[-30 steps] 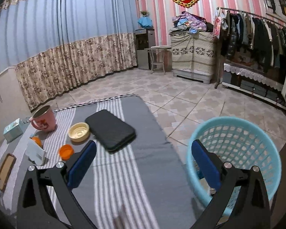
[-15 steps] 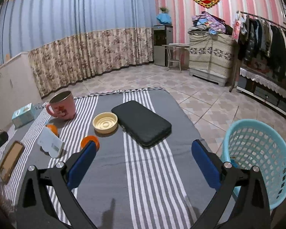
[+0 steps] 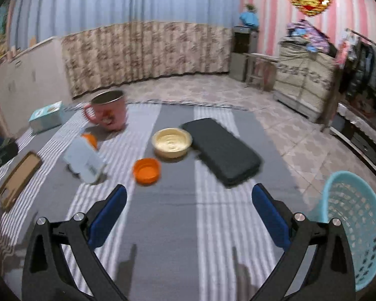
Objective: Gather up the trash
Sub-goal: 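Reach the left tool to the white scalloped card and grasp it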
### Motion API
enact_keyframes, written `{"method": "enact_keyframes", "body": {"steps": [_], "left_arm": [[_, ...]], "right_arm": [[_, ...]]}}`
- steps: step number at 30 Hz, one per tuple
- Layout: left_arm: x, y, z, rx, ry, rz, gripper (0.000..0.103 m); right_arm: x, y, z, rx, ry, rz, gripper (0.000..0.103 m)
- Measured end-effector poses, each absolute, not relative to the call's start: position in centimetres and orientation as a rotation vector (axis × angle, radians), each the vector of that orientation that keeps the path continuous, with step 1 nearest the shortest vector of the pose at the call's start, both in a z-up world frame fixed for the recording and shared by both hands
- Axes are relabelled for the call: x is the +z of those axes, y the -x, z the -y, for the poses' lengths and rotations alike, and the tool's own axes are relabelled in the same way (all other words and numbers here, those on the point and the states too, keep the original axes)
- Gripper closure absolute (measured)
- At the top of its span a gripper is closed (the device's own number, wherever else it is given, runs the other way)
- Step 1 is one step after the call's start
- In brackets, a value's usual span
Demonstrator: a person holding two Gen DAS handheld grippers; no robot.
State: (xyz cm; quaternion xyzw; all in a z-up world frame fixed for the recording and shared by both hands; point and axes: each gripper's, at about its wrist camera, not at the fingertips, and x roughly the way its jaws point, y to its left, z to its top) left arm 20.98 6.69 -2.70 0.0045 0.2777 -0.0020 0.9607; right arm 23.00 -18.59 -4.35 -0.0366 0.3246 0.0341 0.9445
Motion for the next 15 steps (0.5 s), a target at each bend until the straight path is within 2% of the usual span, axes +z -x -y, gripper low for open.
{"method": "enact_keyframes", "body": {"steps": [7,15], "left_arm": [[-3.1,-22.1,-8.7,0.012,0.015,-0.592,0.006],[-2.8,-24.5,-5.3,-0.042,0.013,-0.614,0.006]], "right_arm": [[-6.4,-25.4,14.8,0.081,0.182,-0.731,0.005],[-5.4,-26.1,19.3,0.015,0.032,-0.7,0.005]]}}
